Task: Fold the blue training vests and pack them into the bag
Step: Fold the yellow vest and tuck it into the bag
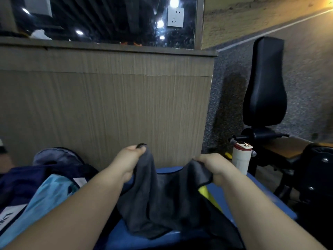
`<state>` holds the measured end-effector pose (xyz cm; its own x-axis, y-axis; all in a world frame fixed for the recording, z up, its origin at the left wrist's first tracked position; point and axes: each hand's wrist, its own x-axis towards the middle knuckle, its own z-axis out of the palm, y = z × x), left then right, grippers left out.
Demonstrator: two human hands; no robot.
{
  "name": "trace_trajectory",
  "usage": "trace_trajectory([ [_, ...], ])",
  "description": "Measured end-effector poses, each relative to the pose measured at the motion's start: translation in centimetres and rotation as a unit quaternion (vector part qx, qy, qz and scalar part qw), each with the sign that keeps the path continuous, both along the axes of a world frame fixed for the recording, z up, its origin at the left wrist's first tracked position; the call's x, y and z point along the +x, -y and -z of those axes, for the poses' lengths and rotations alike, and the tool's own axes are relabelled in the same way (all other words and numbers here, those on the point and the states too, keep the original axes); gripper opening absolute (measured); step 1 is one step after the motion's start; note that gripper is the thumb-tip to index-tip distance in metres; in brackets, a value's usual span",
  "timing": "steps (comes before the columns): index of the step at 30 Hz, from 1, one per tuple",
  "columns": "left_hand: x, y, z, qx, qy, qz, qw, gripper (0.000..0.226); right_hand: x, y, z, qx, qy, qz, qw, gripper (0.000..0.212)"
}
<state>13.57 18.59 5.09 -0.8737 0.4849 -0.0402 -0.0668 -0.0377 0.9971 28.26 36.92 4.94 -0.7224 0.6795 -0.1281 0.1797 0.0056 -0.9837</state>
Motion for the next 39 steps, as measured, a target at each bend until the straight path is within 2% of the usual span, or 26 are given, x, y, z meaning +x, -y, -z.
trace_trajectory([
  [3, 1.6, -1.1, 1.3, -0.039, -0.070, 0.041, 0.996, 0.020, -2.1, 2.3, 0.6, 0.011, -0.025, -0.046, 0.999, 0.024],
  [6, 2.6, -1.3, 2.5, -0.053, -0.113, 0.076, 0.989, 0.021, -3.5, 4.0, 1.0, -0.031, -0.051, -0.057, 0.997, 0.013],
  [8, 2.9, -1.0, 3.0, -0.057, -0.124, 0.078, 0.987, 0.021, -3.6, 4.8, 0.8, -0.060, -0.058, -0.065, 0.994, 0.013],
  [11, 2.7, -0.4, 3.4, -0.025, -0.116, 0.085, 0.989, 0.024, -3.3, 5.5, 0.5, -0.129, -0.057, -0.082, 0.987, 0.029],
  [14, 2.7, 0.3, 3.7, -0.003, -0.127, 0.114, 0.985, 0.029, -3.1, 5.8, 0.9, -0.132, -0.071, -0.105, 0.983, 0.026],
  [15, 2.6, 0.4, 3.8, -0.010, -0.149, 0.140, 0.979, 0.037, -3.0, 5.9, 1.0, -0.127, -0.079, -0.108, 0.983, 0.021],
  [18, 2.4, 0.5, 4.7, -0.034, -0.184, 0.185, 0.965, 0.080, -3.2, 6.0, 1.3, -0.115, -0.098, -0.088, 0.985, 0.011],
  [20, 2.3, 0.4, 5.2, -0.026, -0.189, 0.178, 0.965, 0.087, -3.4, 6.0, 1.3, -0.119, -0.101, -0.071, 0.985, 0.007],
  [22, 2.3, 0.3, 5.5, -0.003, -0.176, 0.161, 0.971, 0.081, -3.5, 6.0, 1.4, -0.112, -0.089, -0.072, 0.987, 0.003],
  [27, 2.9, 0.2, 6.4, 0.016, -0.191, 0.176, 0.966, 0.082, -3.5, 6.3, 1.6, -0.107, -0.087, -0.075, 0.988, 0.014],
  [30, 3.5, -0.1, 6.8, 0.041, -0.189, 0.116, 0.974, 0.052, -3.7, 6.4, 2.2, -0.115, -0.091, -0.079, 0.986, 0.014],
  [32, 4.0, -0.2, 6.7, 0.064, -0.153, 0.087, 0.982, 0.031, -3.9, 6.4, 2.7, -0.105, -0.087, -0.078, 0.988, 0.015],
  [36, 4.5, -0.3, 6.5, 0.077, -0.144, 0.070, 0.984, 0.024, -4.2, 6.4, 3.5, -0.065, -0.094, -0.073, 0.991, 0.021],
  [39, 4.2, -0.7, 6.7, 0.067, -0.151, 0.020, 0.986, 0.018, -4.4, 6.5, 3.7, -0.015, -0.084, -0.081, 0.993, 0.024],
])
